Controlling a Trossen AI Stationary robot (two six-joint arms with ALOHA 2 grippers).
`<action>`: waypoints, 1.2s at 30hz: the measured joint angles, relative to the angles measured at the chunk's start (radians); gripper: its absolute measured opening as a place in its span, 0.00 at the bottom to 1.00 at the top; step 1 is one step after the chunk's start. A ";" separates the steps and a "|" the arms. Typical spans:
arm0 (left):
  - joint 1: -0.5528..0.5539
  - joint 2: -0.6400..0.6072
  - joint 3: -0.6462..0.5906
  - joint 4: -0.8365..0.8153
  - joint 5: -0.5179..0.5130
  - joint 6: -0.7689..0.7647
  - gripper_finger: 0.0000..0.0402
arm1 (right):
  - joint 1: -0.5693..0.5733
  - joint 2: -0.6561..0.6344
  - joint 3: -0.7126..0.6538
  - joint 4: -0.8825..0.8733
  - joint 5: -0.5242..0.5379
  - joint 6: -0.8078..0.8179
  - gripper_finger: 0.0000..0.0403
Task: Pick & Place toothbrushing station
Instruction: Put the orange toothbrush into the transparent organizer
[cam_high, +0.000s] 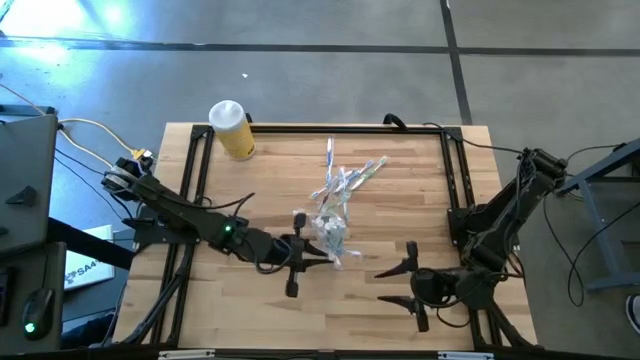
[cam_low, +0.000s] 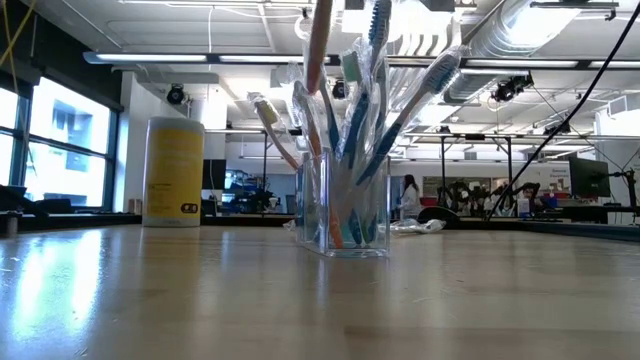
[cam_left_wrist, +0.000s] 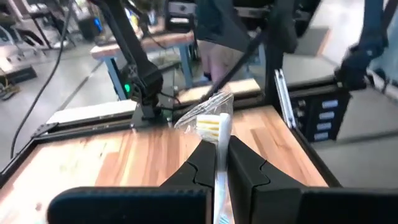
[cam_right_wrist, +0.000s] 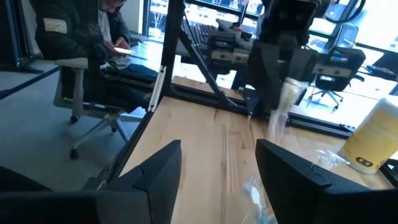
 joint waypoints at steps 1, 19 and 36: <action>0.000 -0.009 -0.035 0.053 0.007 0.004 0.02 | 0.000 0.001 0.000 -0.001 0.000 0.005 0.49; 0.125 -0.024 -0.337 0.496 0.125 -0.079 0.02 | -0.007 0.010 0.000 -0.031 -0.001 0.040 0.49; 0.129 0.079 -0.466 0.703 0.118 -0.156 0.02 | -0.101 0.011 0.000 -0.123 -0.031 0.102 0.49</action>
